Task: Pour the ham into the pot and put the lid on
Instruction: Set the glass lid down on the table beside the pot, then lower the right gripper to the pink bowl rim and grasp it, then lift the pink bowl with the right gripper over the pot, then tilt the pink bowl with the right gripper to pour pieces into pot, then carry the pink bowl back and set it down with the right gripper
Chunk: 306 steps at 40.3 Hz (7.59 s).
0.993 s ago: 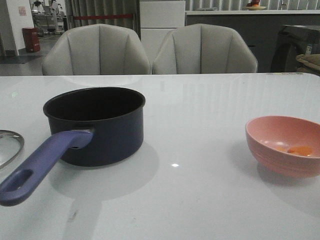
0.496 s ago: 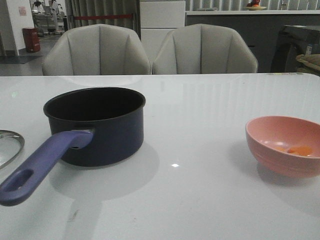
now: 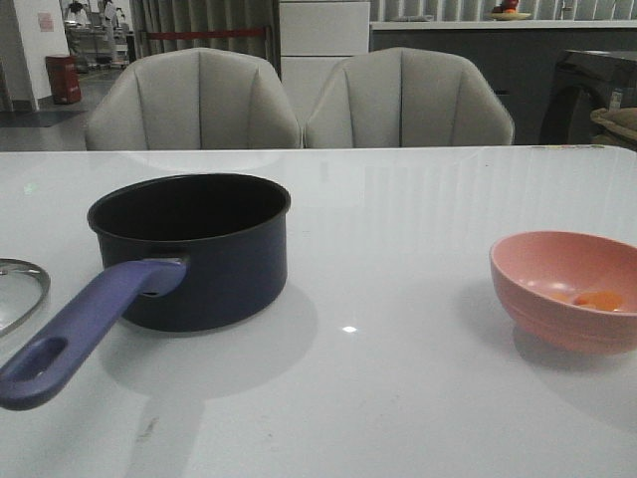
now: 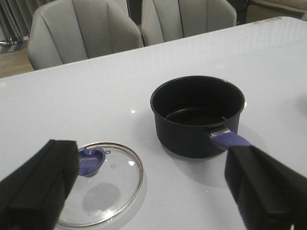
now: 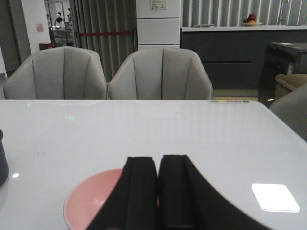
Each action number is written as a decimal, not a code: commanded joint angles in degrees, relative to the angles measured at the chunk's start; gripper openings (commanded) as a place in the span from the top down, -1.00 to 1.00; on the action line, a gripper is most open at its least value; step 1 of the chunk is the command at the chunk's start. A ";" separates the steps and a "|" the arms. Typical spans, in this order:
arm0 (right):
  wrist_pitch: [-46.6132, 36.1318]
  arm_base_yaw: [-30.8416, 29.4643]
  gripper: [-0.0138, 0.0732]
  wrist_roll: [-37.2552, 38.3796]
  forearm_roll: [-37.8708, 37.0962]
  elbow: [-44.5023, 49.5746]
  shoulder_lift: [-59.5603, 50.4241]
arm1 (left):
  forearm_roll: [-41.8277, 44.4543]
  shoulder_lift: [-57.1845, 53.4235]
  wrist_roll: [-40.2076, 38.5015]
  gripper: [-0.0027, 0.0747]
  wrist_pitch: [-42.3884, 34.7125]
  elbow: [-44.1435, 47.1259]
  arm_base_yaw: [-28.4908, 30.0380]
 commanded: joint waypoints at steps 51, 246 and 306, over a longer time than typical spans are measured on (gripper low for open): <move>30.06 -0.22 -0.64 0.00 3.51 -37.23 48.10 | -0.71 -0.55 -0.70 -0.74 -6.32 0.22 -0.56; -55.48 38.22 0.37 -76.88 7.64 -74.24 107.27 | -1.52 -0.55 -0.70 -0.74 -6.64 0.82 -0.56; 41.87 -8.99 0.37 -35.12 31.97 -78.92 85.54 | -1.64 -0.55 -0.70 -0.74 -6.64 0.82 -0.56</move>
